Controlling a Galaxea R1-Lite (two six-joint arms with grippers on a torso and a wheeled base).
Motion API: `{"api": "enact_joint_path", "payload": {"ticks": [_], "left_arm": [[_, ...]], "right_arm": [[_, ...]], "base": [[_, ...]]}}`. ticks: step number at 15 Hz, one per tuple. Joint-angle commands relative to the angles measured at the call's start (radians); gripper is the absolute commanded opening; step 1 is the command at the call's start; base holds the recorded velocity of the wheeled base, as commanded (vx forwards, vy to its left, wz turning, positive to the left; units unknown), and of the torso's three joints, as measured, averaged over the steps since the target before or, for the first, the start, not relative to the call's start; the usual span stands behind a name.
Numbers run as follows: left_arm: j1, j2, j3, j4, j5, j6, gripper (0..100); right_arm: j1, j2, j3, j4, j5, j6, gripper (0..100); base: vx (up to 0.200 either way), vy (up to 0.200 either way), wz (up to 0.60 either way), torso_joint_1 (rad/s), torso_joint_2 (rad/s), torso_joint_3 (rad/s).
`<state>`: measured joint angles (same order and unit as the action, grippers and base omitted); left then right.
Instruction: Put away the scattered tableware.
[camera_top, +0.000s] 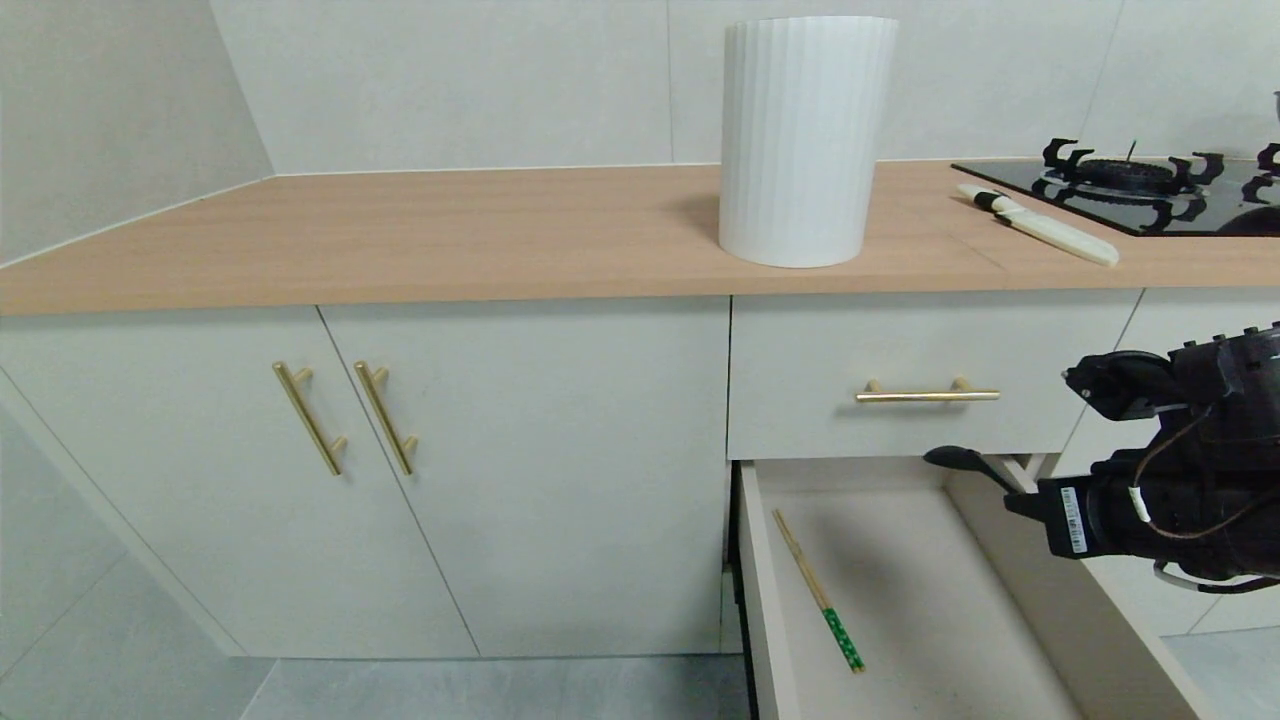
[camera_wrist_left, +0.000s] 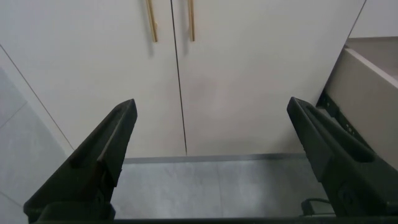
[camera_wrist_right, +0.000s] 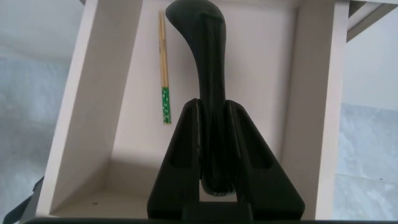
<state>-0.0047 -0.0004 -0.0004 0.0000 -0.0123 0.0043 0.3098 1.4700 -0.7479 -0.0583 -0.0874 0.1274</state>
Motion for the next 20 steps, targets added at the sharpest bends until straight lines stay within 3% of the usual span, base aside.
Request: {"api": "enact_joint_path", "payload": {"ticks": [1, 6, 13, 16, 20], "left_arm": [[-0.001, 0.0, 0.0, 0.0, 0.0, 0.0, 100], [0.0, 0.0, 0.0, 0.0, 0.0, 0.002, 100], [0.0, 0.0, 0.0, 0.0, 0.0, 0.0, 100], [0.0, 0.0, 0.0, 0.0, 0.0, 0.0, 100], [0.0, 0.0, 0.0, 0.0, 0.0, 0.0, 100]], "right_arm": [[0.002, 0.018, -0.001, 0.0, 0.0, 0.0, 0], [0.002, 0.233, -0.004, -0.069, -0.002, 0.003, 0], [0.003, 0.556, 0.036, -0.365, -0.009, 0.018, 0], [0.003, 0.675, 0.059, -0.529, -0.055, 0.034, 0], [0.005, 0.794, 0.064, -0.649, -0.12, 0.034, 0]], "base": [[0.0, 0.0, 0.0, 0.0, 0.0, 0.0], [0.0, 0.0, 0.0, 0.0, 0.0, 0.0], [0.0, 0.0, 0.0, 0.0, 0.0, 0.0], [0.0, 0.0, 0.0, 0.0, 0.0, 0.0], [0.0, 0.0, 0.0, 0.0, 0.0, 0.0]]}}
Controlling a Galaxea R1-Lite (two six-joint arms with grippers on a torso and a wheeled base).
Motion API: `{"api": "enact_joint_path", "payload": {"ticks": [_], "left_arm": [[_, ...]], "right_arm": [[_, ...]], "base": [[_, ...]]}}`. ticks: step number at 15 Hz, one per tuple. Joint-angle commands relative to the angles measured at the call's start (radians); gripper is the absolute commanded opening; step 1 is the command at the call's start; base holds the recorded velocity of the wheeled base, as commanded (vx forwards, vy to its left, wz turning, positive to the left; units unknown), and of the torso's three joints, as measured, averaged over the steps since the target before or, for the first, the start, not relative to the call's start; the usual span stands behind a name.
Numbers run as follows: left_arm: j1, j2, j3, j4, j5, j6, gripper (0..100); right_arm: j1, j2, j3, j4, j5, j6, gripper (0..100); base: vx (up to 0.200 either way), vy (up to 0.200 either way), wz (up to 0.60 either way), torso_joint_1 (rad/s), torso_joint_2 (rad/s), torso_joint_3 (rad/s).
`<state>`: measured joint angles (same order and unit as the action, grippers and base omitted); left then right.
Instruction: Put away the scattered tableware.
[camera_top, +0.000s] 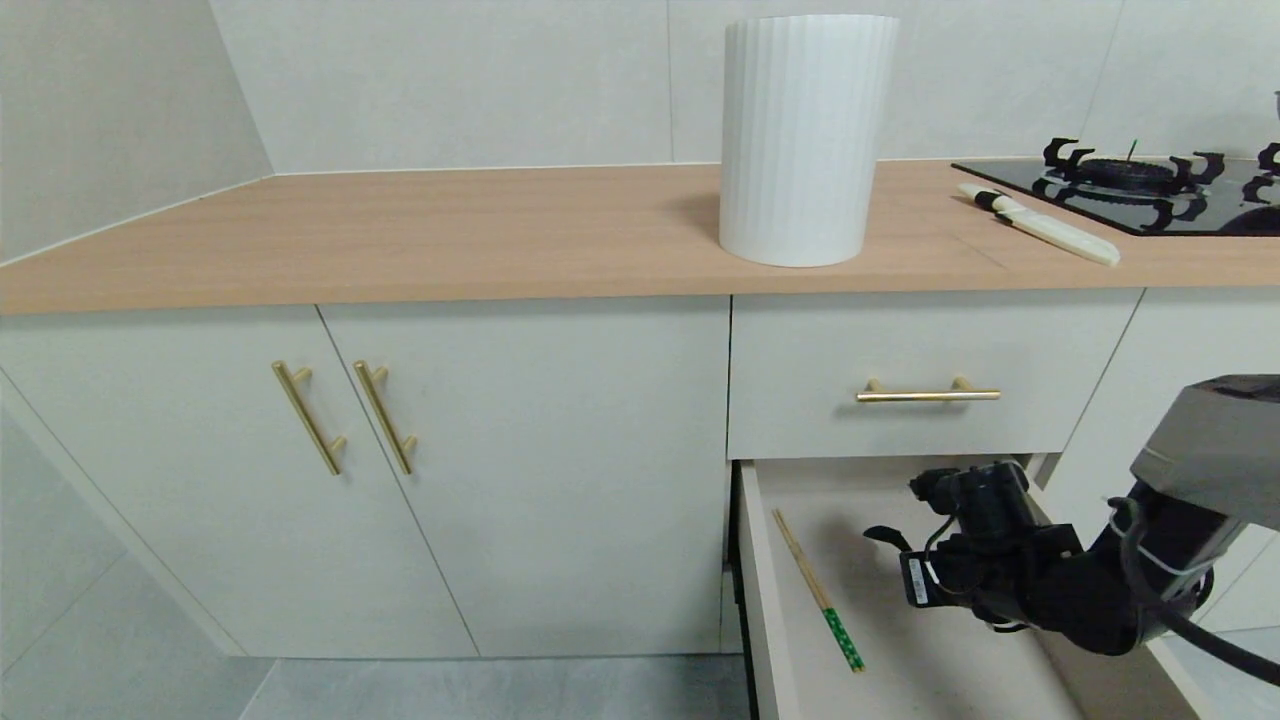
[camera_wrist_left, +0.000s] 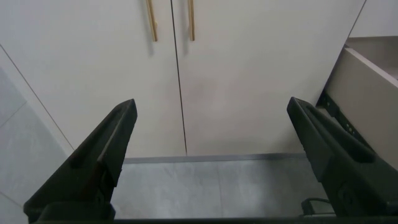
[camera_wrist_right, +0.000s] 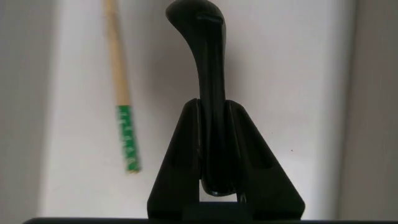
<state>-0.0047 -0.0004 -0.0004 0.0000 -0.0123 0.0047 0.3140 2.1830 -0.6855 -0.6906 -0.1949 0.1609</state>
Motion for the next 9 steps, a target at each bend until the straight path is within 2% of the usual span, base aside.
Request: {"api": "enact_joint_path", "payload": {"ticks": [1, 9], "left_arm": [[0.0, 0.0, 0.0, 0.0, 0.0, 0.0, 100], [0.0, 0.0, 0.0, 0.0, 0.0, 0.0, 100]], "right_arm": [[0.0, 0.095, 0.003, -0.046, -0.021, 0.0, 0], [0.0, 0.101, 0.004, -0.061, -0.024, -0.001, 0]], "base": [[0.0, 0.0, 0.0, 0.0, 0.0, 0.0], [0.0, 0.0, 0.0, 0.0, 0.0, 0.0]]}}
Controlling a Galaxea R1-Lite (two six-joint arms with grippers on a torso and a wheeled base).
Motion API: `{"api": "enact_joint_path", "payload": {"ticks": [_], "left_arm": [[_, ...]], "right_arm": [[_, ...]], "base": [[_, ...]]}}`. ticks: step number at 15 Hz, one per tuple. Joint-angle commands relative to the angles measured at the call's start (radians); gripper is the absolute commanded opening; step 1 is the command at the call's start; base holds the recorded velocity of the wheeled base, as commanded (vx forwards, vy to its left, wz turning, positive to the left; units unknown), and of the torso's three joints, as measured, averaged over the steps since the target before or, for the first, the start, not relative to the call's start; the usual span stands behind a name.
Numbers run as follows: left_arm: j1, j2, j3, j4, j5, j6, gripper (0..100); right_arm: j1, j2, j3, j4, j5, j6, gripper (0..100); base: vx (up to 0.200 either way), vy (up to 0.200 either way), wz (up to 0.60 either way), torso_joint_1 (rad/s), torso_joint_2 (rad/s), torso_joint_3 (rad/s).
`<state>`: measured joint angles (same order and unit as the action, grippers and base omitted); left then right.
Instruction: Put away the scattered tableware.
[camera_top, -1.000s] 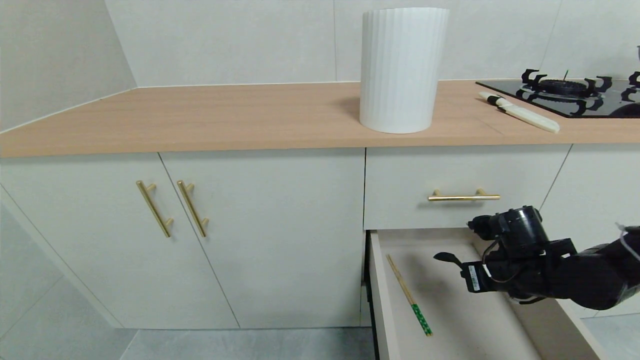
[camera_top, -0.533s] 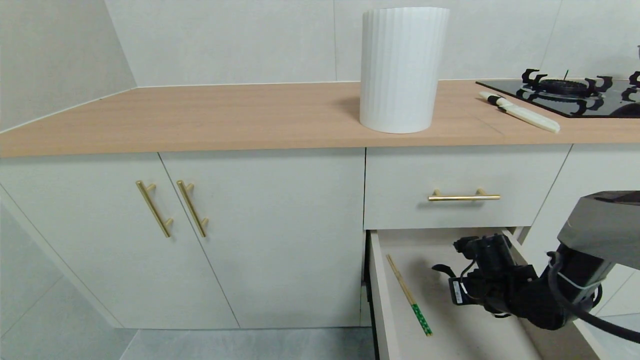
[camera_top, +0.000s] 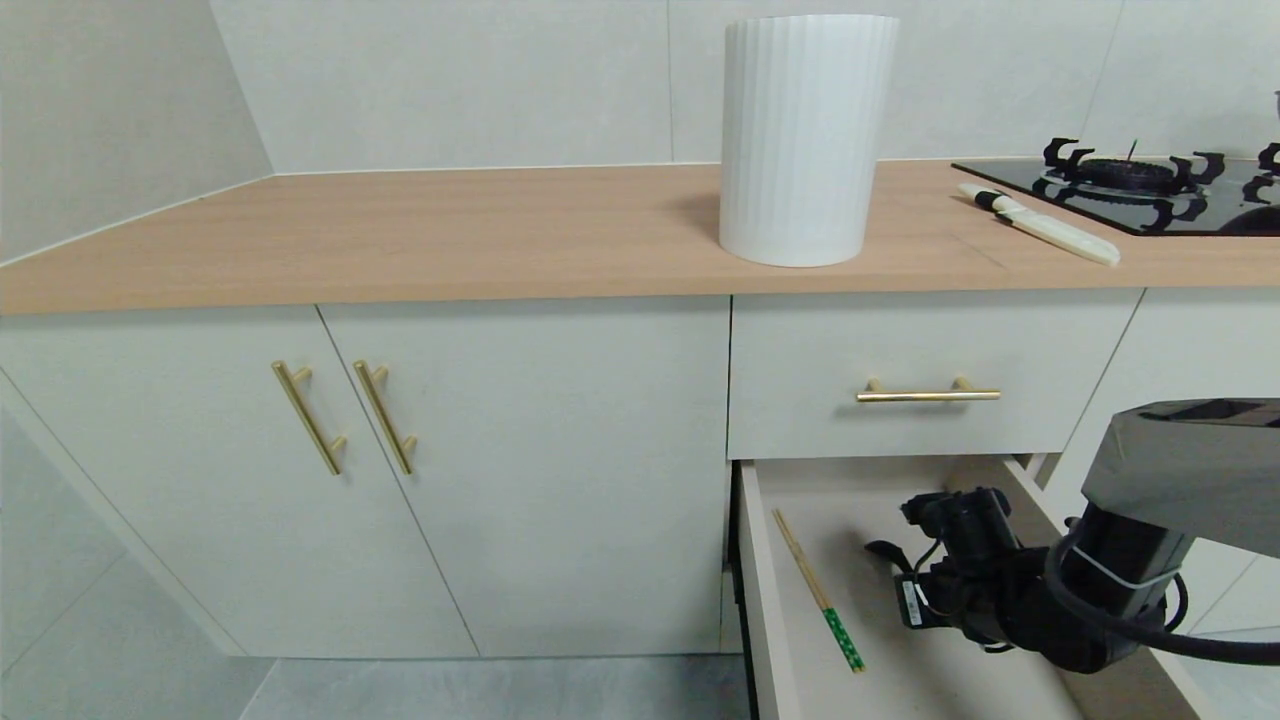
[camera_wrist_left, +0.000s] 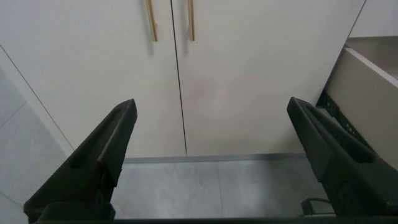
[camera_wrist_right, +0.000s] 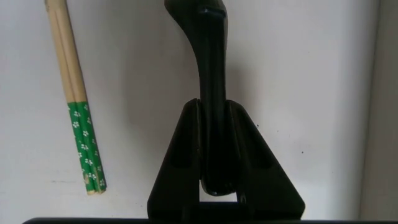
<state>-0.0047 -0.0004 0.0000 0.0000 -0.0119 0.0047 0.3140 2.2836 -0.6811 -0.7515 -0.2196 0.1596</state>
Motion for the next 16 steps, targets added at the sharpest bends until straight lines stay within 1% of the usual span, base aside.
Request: {"api": "enact_joint_path", "payload": {"ticks": [1, 3, 4, 10, 12, 14, 16], "left_arm": [[0.0, 0.0, 0.0, 0.0, 0.0, 0.0, 100], [0.0, 0.0, 0.0, 0.0, 0.0, 0.0, 100], [0.0, 0.0, 0.0, 0.0, 0.0, 0.0, 100], [0.0, 0.0, 0.0, 0.0, 0.0, 0.0, 100], [0.0, 0.0, 0.0, 0.0, 0.0, 0.0, 100], [0.0, 0.0, 0.0, 0.0, 0.0, 0.0, 100], [0.0, 0.0, 0.0, 0.0, 0.0, 0.001, 100]], "right_arm": [[0.0, 0.0, 0.0, 0.0, 0.0, 0.0, 0], [0.0, -0.001, 0.002, 0.0, 0.0, -0.002, 0], [0.0, -0.003, 0.002, 0.0, 0.0, -0.002, 100], [-0.001, -0.032, 0.006, 0.0, -0.003, 0.003, 100], [-0.001, -0.076, 0.025, -0.008, -0.007, 0.005, 100], [-0.001, -0.158, 0.038, -0.017, -0.04, 0.023, 100], [-0.001, -0.239, 0.064, -0.017, -0.047, 0.025, 100]], "base": [[0.0, 0.0, 0.0, 0.0, 0.0, 0.0], [0.0, 0.0, 0.0, 0.0, 0.0, 0.0], [0.0, 0.0, 0.0, 0.0, 0.0, 0.0], [0.0, 0.0, 0.0, 0.0, 0.0, 0.0], [0.0, 0.0, 0.0, 0.0, 0.0, 0.0], [0.0, 0.0, 0.0, 0.0, 0.0, 0.0], [0.0, 0.0, 0.0, 0.0, 0.0, 0.0]]}}
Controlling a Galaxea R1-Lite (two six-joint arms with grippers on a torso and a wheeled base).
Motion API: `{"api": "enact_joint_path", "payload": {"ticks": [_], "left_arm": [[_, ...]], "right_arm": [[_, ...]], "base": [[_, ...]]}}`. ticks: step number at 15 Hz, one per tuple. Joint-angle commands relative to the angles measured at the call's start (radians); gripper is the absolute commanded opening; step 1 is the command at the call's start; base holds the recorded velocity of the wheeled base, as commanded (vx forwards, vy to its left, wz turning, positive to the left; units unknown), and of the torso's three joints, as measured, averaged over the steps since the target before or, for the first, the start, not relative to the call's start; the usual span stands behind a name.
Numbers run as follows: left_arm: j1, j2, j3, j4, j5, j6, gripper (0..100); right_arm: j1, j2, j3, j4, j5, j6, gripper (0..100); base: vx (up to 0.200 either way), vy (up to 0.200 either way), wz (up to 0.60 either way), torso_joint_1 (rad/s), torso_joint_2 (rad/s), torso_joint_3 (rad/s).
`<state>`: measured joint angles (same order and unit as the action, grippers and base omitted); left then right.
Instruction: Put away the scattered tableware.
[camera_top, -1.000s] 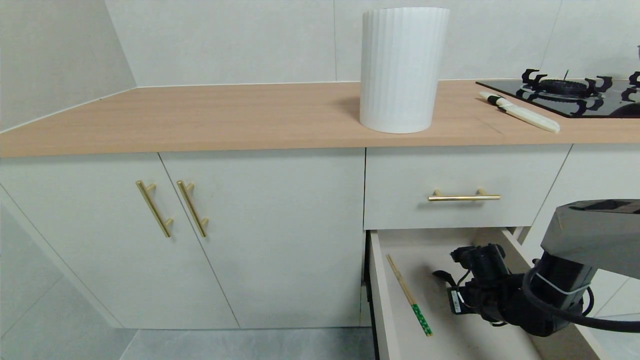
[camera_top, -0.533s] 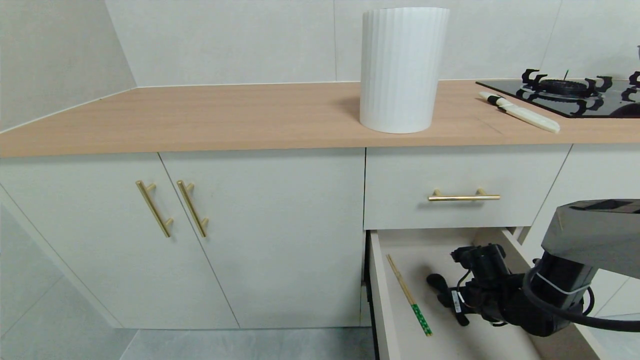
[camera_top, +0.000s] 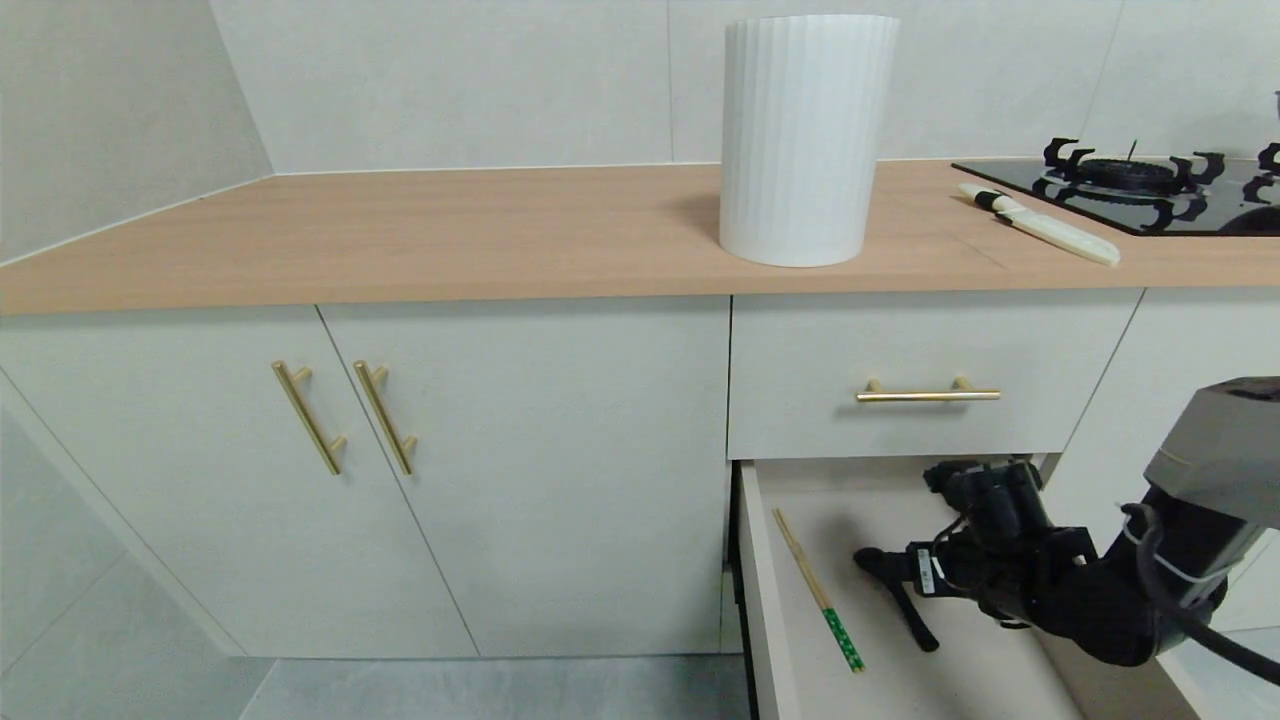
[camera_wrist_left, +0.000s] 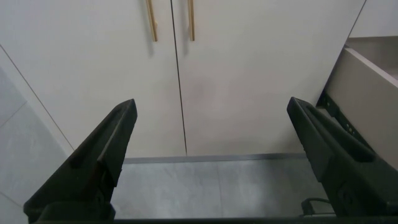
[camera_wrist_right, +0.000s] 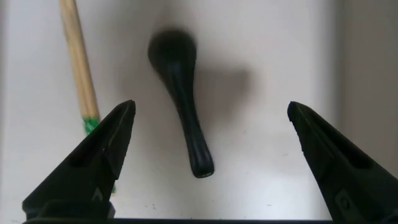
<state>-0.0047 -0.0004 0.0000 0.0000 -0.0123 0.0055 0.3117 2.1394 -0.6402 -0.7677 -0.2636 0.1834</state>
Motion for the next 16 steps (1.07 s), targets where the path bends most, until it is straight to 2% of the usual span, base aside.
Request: {"api": "enact_joint_path", "payload": {"ticks": [1, 4, 7, 12, 14, 16], "left_arm": [[0.0, 0.0, 0.0, 0.002, 0.0, 0.005, 100], [0.0, 0.0, 0.0, 0.0, 0.0, 0.001, 100], [0.0, 0.0, 0.0, 0.0, 0.0, -0.001, 100], [0.0, 0.0, 0.0, 0.0, 0.0, -0.001, 100], [-0.001, 0.0, 0.0, 0.0, 0.0, -0.001, 100], [0.0, 0.0, 0.0, 0.0, 0.0, -0.001, 100]], "right_arm": [[0.001, -0.145, 0.039, 0.001, 0.001, -0.001, 100], [0.001, -0.273, 0.043, 0.037, -0.002, -0.001, 100], [0.003, -0.415, 0.034, 0.237, 0.02, -0.004, 100], [0.023, -0.619, -0.024, 0.556, 0.129, -0.009, 100], [0.04, -0.644, -0.03, 0.616, 0.132, -0.015, 100], [0.046, -0.647, -0.026, 0.654, 0.132, -0.045, 100]], "base": [[0.0, 0.0, 0.0, 0.0, 0.0, 0.0], [0.0, 0.0, 0.0, 0.0, 0.0, 0.0], [0.0, 0.0, 0.0, 0.0, 0.0, 0.0], [-0.2, 0.0, 0.0, 0.004, 0.0, 0.001], [-0.2, 0.0, 0.0, -0.002, 0.0, 0.0], [0.0, 0.0, 0.0, 0.0, 0.0, 0.0]]}}
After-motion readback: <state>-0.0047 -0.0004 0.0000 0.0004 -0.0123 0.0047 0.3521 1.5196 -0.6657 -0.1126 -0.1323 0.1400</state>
